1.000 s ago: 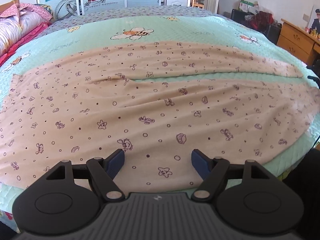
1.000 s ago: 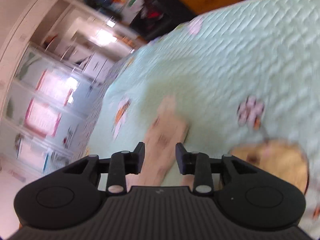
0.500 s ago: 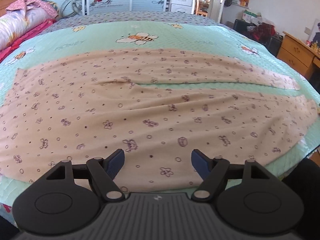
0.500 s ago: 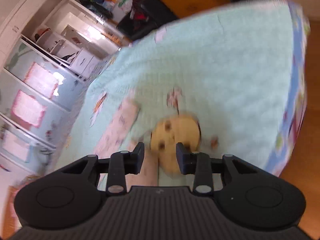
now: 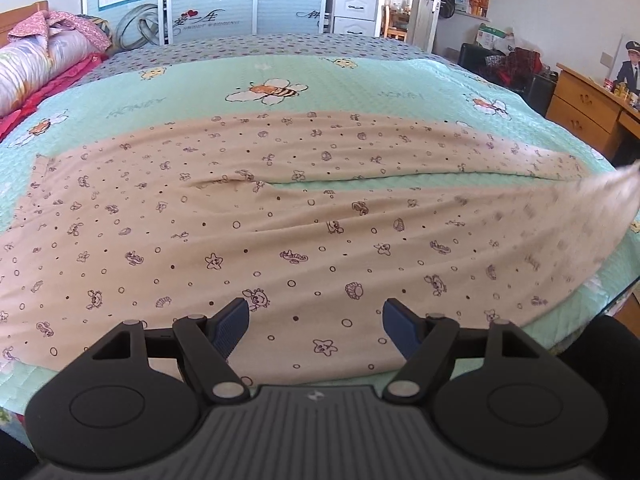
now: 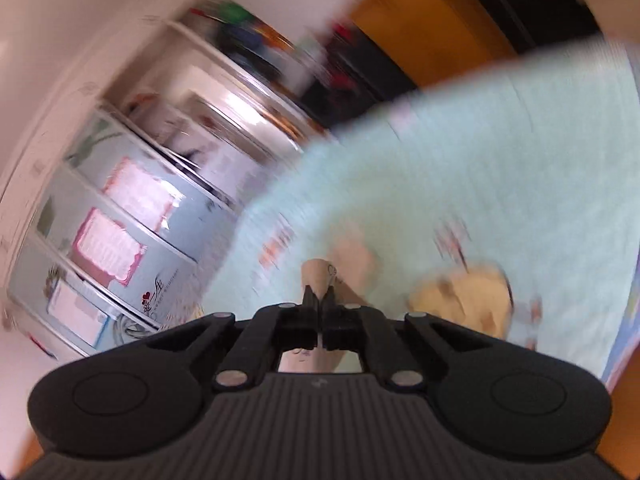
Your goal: Fold clothes
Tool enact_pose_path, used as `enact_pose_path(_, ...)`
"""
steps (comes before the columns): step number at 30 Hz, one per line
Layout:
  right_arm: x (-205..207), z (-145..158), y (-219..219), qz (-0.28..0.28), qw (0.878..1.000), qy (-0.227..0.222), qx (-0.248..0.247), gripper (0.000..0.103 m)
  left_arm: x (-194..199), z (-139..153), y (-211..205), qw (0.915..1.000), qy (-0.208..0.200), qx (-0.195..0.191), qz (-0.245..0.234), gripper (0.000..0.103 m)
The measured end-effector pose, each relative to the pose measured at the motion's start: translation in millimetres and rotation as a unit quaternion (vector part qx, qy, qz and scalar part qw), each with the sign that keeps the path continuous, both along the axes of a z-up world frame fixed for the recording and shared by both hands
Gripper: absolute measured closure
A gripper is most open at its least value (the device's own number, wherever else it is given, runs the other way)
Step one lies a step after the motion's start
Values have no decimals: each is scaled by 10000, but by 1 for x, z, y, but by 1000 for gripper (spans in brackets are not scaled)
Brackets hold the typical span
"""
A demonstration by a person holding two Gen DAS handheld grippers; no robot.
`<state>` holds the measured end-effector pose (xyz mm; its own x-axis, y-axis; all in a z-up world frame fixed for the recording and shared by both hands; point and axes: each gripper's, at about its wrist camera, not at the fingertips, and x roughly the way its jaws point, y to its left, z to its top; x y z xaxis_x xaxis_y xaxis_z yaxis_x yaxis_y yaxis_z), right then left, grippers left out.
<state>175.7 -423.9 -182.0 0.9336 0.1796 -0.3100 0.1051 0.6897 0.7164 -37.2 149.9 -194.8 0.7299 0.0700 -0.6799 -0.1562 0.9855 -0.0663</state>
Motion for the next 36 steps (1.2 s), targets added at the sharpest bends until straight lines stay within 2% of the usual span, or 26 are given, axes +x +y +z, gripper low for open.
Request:
enact_pose_path(2, -10, 16, 4, -200, 9993, -110, -290, 99, -1, 0, 1, 10000, -41, -61, 15, 26)
enact_pose_path(3, -9, 13, 5, -325, 9988, 50, -375, 90, -2, 0, 2, 9999, -52, -88, 16, 26)
enact_pose_path(4, -6, 8, 5, -402, 9979, 254, -433, 71, -4, 0, 3, 9999, -61, -115, 17, 26)
enact_pose_path(5, 0, -7, 2, -314, 9968, 610, -399, 61, -5, 0, 4, 9999, -61, -123, 25, 26)
enact_pose_path(6, 7, -23, -1, -225, 9944, 965, -364, 58, -8, 1, 6, 9999, -78, -103, 53, 26)
enact_pose_path(7, 11, -37, -3, -192, 9912, 1268, -319, 58, -11, 2, 8, 9999, -96, -80, 83, 26)
enact_pose_path(9, -1, -55, -8, -485, 9881, 1455, -118, 58, -16, 5, 17, 9996, -132, -84, 253, 26)
enact_pose_path(12, -28, -79, -7, -417, 9906, 1179, 551, 58, -19, 1, 30, 9980, -63, -267, 572, 26)
enact_pose_path(15, -45, -94, 4, -354, 9914, 962, 808, 58, -19, -5, 40, 9948, 38, -541, 861, 26)
enact_pose_path(17, -47, -97, 15, -286, 9904, 886, 1021, 58, -22, -5, 45, 9936, 36, -573, 968, 26)
enact_pose_path(19, -43, -97, 22, -257, 9907, 890, 999, 58, -26, -3, 49, 9925, 27, -571, 1082, 26)
enact_pose_path(20, -40, -94, 24, -285, 9913, 921, 901, 61, -28, -2, 51, 9917, 2, -575, 1146, 26)
enact_pose_path(21, -38, -90, 26, -316, 9917, 954, 805, 78, -30, -1, 54, 9909, -25, -580, 1211, 26)
enact_pose_path(23, -45, -83, 29, -428, 9920, 1000, 647, 99, -34, 1, 61, 9887, -67, -622, 1362, 26)
enact_pose_path(26, -54, -78, 30, -619, 9918, 967, 552, 99, -40, -1, 74, 9836, -106, -753, 1637, 26)
enact_pose_path(27, -57, -77, 31, -668, 9918, 949, 542, 93, -43, -2, 78, 9815, -116, -803, 1735, 26)
enact_pose_path(28, -61, -75, 32, -705, 9916, 934, 545, 92, -45, -2, 83, 9793, -126, -852, 1832, 26)
enact_pose_path(31, -70, -74, 41, -653, 9922, 922, 529, 88, -53, -5, 96, 9719, -156, -1001, 2123, 26)
enact_pose_path(33, -76, -75, 51, -567, 9922, 984, 518, 81, -59, -5, 105, 9661, -201, -1087, 2334, 26)
enact_pose_path(36, -79, -79, 68, -409, 9914, 1109, 566, 79, -72, -5, 120, 9555, -318, -1191, 2682, 26)
